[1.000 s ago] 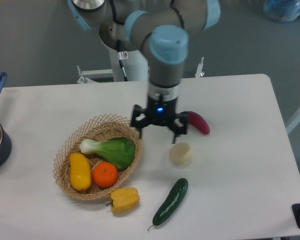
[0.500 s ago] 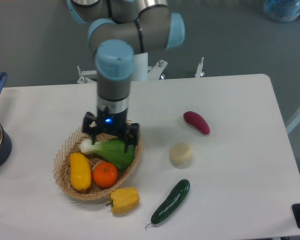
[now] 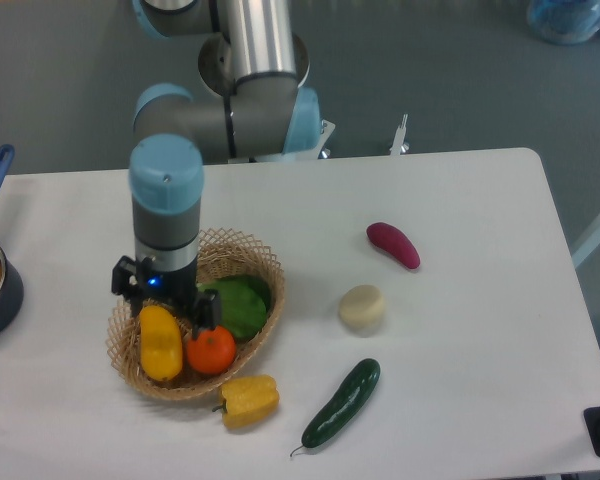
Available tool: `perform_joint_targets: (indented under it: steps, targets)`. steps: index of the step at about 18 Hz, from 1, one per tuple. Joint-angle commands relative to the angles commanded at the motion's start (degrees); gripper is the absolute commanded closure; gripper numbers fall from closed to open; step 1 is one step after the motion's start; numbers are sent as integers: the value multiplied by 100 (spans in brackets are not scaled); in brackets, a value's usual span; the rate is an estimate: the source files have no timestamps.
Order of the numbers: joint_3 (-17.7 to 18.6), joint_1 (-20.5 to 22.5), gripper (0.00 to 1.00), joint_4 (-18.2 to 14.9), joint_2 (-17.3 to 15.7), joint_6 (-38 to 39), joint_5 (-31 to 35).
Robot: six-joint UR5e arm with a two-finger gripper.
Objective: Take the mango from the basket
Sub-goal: 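Lower the gripper onto the yellow mango and close on it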
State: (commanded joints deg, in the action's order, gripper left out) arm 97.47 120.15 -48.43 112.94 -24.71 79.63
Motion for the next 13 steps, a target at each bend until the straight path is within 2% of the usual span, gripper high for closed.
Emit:
perform_joint_targets:
  steps: [5, 9, 13]
  targets:
    - [-132, -9, 0, 9, 246, 107, 9]
    - [-158, -9, 0, 237, 501, 203, 9]
    - [-150, -9, 0, 246, 554, 203, 9]
